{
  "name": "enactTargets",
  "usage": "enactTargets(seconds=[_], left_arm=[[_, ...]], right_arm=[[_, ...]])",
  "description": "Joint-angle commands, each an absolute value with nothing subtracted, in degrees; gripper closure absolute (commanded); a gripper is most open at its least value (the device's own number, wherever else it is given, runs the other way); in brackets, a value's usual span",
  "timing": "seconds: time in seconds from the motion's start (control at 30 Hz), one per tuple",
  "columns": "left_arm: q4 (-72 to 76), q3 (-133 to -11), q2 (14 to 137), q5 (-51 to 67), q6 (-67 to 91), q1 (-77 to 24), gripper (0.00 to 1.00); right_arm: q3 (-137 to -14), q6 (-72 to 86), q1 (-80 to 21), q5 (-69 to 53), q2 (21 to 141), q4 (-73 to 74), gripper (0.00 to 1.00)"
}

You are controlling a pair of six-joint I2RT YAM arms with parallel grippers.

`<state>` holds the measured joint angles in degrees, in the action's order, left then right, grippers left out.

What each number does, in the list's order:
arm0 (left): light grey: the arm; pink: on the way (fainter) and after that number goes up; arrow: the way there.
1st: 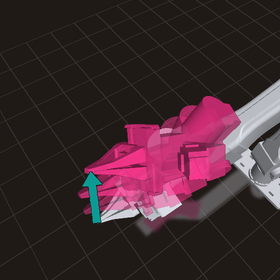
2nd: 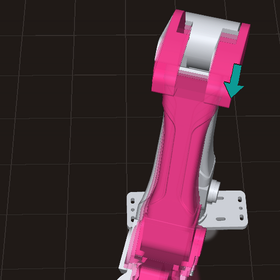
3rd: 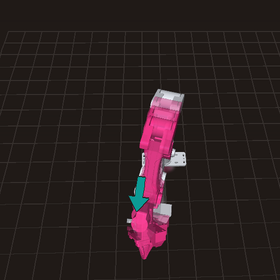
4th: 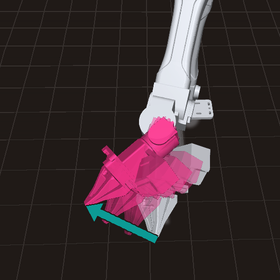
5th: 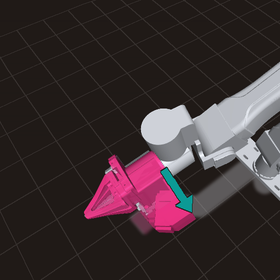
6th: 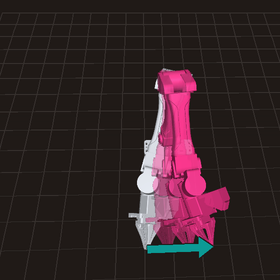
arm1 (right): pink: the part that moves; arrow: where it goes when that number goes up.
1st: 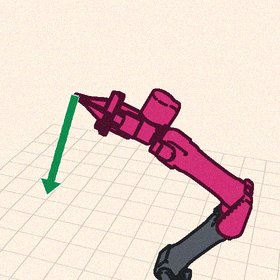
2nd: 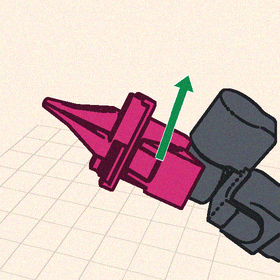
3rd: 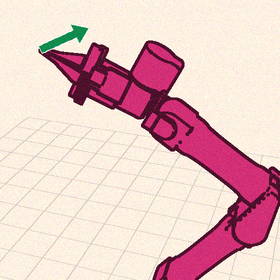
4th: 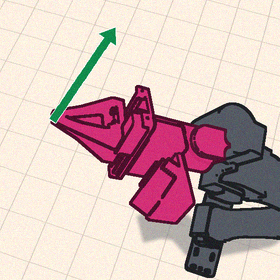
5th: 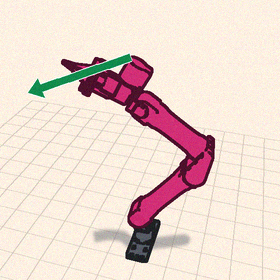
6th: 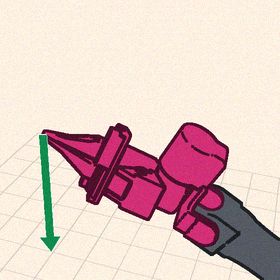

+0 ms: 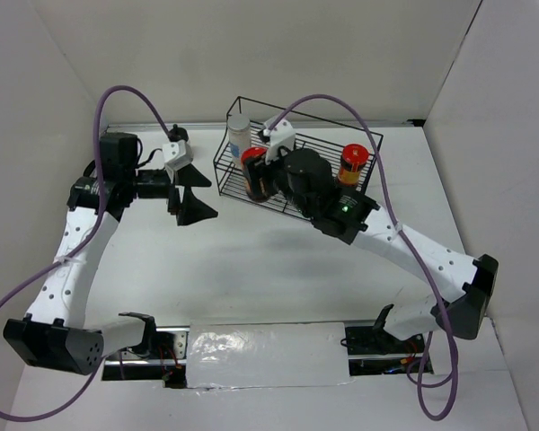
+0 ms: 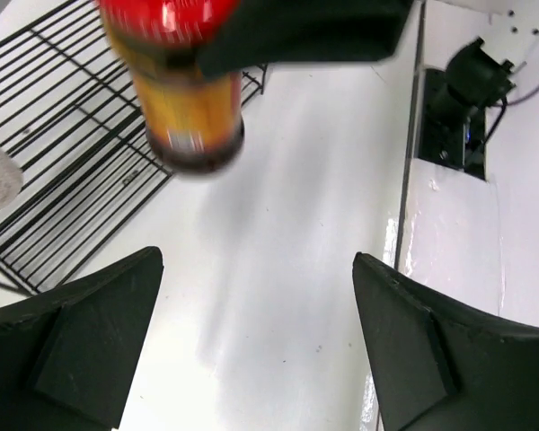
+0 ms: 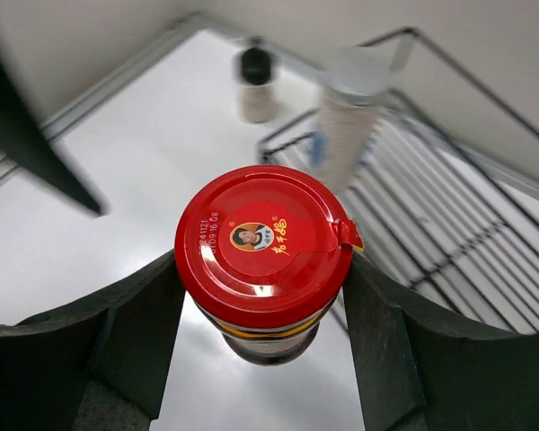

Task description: Organize the condiment bottles

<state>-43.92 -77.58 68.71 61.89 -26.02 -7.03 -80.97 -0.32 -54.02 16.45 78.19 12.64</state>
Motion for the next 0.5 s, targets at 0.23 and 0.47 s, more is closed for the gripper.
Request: enactTargets(seconds=[0.23, 0.47], left_arm=[[-35.2, -76.8, 67.2, 51.8, -12.4, -6.3, 0.01], [-34.2, -75.4, 67.5, 49.0, -13.3, -5.6, 0.01]], right_arm=[[-80.0, -0.7, -43.2, 41.0, 77.6, -4.0, 1.00], [-79.9, 1.4, -35.6, 36.4, 81.9, -5.5, 1.00]])
